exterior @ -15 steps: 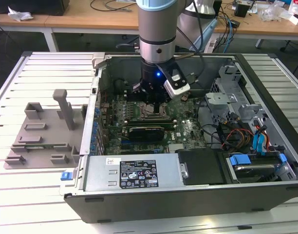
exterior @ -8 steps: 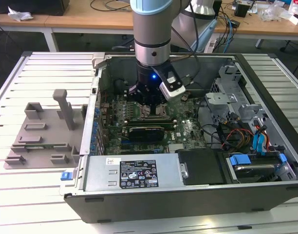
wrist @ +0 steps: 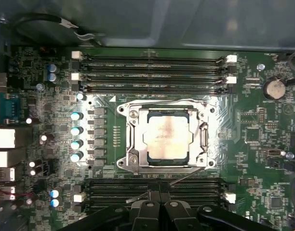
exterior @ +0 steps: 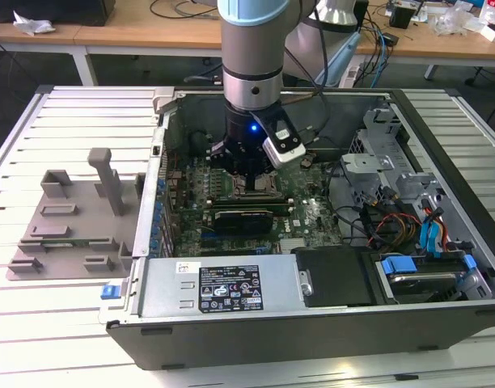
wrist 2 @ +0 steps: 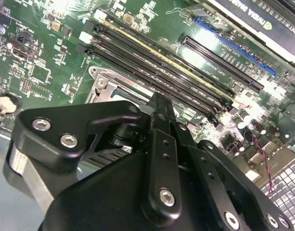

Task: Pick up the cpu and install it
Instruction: 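Install the second cpu locking lever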

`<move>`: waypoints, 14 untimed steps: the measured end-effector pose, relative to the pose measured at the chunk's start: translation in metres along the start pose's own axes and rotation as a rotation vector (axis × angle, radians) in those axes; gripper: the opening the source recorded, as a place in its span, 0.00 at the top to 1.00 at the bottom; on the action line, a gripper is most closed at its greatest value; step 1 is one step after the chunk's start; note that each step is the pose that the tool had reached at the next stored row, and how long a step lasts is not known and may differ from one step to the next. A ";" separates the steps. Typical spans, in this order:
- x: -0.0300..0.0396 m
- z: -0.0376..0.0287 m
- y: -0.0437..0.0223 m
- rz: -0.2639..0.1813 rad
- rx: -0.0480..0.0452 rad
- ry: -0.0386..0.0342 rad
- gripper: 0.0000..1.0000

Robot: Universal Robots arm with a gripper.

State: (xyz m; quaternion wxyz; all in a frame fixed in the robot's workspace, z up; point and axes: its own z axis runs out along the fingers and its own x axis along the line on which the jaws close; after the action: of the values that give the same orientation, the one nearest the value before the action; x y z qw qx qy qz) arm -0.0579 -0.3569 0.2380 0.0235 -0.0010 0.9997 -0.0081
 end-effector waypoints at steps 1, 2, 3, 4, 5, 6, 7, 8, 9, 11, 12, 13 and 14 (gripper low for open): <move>0.0000 0.0000 0.0000 0.000 -0.0001 0.0000 0.89; 0.0000 0.0001 0.0000 0.000 -0.0002 0.0000 0.89; 0.0000 0.0002 0.0000 -0.001 -0.0002 0.0000 0.89; 0.0000 0.0006 0.0000 -0.005 -0.0006 -0.0002 0.89; 0.0000 0.0012 0.0000 -0.013 -0.0009 -0.0003 0.89; 0.0000 0.0016 0.0000 -0.018 -0.0012 -0.0004 0.89; 0.0002 0.0021 -0.0002 -0.021 -0.0017 -0.0004 0.89; 0.0005 0.0026 -0.0003 -0.022 -0.0023 -0.0005 0.89; 0.0013 0.0032 -0.0003 -0.022 -0.0029 -0.0005 0.89; 0.0030 0.0054 -0.0002 -0.022 -0.0031 -0.0005 0.89; 0.0051 0.0087 -0.0002 -0.023 -0.0030 -0.0005 0.89; 0.0065 0.0100 -0.0002 -0.023 -0.0030 -0.0004 0.89; 0.0070 0.0102 -0.0002 -0.023 -0.0030 -0.0003 0.89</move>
State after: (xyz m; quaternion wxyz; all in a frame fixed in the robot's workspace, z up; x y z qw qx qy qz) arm -0.0644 -0.3573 0.2275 0.0236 -0.0127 0.9996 -0.0068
